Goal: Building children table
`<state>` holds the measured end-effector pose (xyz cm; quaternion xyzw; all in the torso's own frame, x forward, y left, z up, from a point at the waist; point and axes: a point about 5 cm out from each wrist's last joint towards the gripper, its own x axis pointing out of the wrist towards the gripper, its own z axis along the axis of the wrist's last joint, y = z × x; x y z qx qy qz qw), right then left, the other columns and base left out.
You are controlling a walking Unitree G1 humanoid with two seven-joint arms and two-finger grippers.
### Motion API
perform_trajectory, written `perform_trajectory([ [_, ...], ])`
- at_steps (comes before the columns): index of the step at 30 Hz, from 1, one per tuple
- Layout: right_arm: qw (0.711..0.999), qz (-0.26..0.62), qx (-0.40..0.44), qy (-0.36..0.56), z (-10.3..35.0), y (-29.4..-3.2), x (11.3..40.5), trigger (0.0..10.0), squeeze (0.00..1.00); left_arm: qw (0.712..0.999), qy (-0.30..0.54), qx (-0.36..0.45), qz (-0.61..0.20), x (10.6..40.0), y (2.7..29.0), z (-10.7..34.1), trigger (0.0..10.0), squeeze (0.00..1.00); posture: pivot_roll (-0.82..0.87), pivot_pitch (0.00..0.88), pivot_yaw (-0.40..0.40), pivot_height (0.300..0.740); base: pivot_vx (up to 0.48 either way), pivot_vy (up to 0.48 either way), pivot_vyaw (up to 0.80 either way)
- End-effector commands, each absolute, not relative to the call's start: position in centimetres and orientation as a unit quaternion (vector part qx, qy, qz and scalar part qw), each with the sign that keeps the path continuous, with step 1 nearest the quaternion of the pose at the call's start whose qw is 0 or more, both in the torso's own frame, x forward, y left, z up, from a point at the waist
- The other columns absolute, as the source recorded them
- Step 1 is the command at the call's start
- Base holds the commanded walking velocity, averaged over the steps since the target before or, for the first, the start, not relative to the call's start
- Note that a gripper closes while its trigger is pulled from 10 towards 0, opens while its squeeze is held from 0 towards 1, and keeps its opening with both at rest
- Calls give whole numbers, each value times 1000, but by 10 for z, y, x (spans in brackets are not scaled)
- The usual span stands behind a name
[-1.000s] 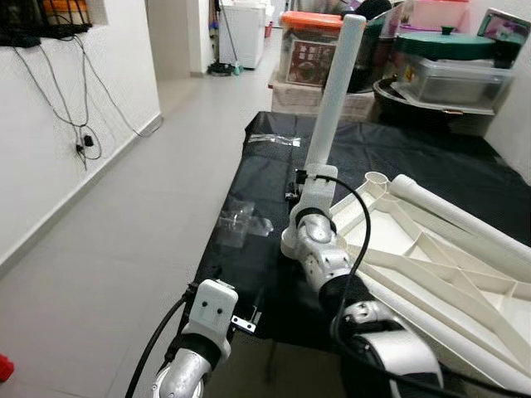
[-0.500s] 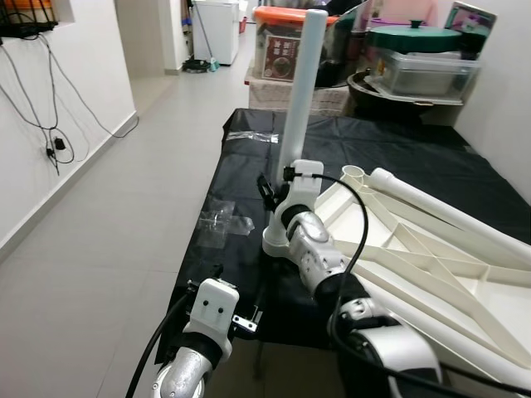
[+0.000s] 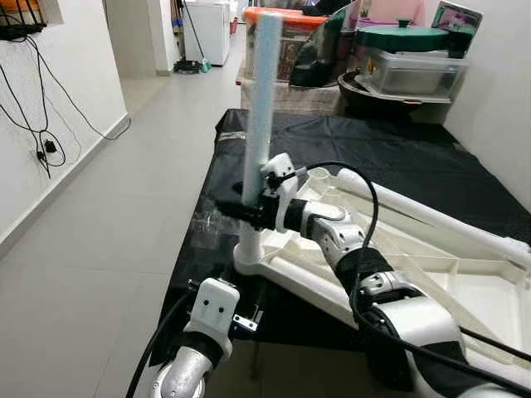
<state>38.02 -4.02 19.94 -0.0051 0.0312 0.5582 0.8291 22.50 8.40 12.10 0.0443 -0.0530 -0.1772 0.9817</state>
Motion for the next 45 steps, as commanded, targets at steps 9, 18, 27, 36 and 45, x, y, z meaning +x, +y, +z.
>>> perform_trajectory([
  [9, 926, 378, -1, 26, 191, -46, 394, 0, 0, 982, -47, 42, -178, 224, 83, 121, 10000, 0, 59, 3, -101, 740, 0, 0, 0],
  [18, 999, 23, 26, 34, 179, -99, 407, 0, 0, 982, -46, 43, -179, 224, 83, 121, 10000, 0, 59, 0, -96, 740, 0, 0, 0],
  [27, 990, -96, 92, 42, 162, -84, 391, 0, 0, 981, -43, 46, -182, 222, 83, 119, 10000, 0, 65, 0, -97, 740, 0, 0, 0],
  [36, 991, 60, 119, -6, 176, -50, 391, 10000, 1000, 981, -42, 45, -183, 223, 83, 119, 10000, 0, 63, 0, -98, 740, 0, 0, 0],
  [45, 952, 282, 120, 15, 189, -56, 397, 10000, 0, 981, -43, 44, -184, 224, 82, 119, 10000, 0, 58, 0, -100, 740, 0, 0, 0],
])
